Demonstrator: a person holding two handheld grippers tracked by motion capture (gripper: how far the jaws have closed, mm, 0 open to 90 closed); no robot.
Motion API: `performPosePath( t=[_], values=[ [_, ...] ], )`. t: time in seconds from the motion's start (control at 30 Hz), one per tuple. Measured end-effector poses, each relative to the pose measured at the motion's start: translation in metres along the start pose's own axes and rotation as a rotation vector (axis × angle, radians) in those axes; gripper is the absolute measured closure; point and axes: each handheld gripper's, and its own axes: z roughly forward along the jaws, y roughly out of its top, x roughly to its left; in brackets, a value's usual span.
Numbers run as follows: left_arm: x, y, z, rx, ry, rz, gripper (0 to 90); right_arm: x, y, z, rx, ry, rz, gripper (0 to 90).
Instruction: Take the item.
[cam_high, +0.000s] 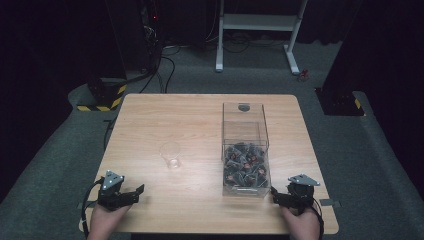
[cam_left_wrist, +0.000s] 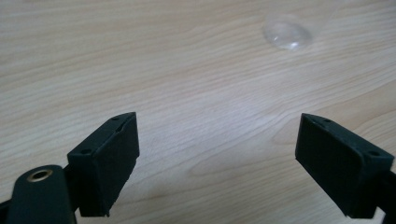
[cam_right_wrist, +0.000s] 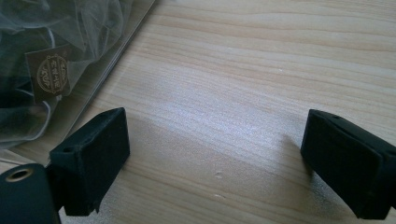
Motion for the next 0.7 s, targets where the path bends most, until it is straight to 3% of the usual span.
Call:
performPosePath(
  t=[0.4,0.7],
  values=[
    [-0.018,0.023,-0.001,-0.025,-0.052,0.021,14.4,0.0,0.0,0.0,0.0,-0.001,0.002,7.7],
    [-0.027,0.029,0.004,-0.012,-0.066,0.047,14.4,0.0,0.0,0.0,0.0,-0.001,0.002,7.7]
  ],
)
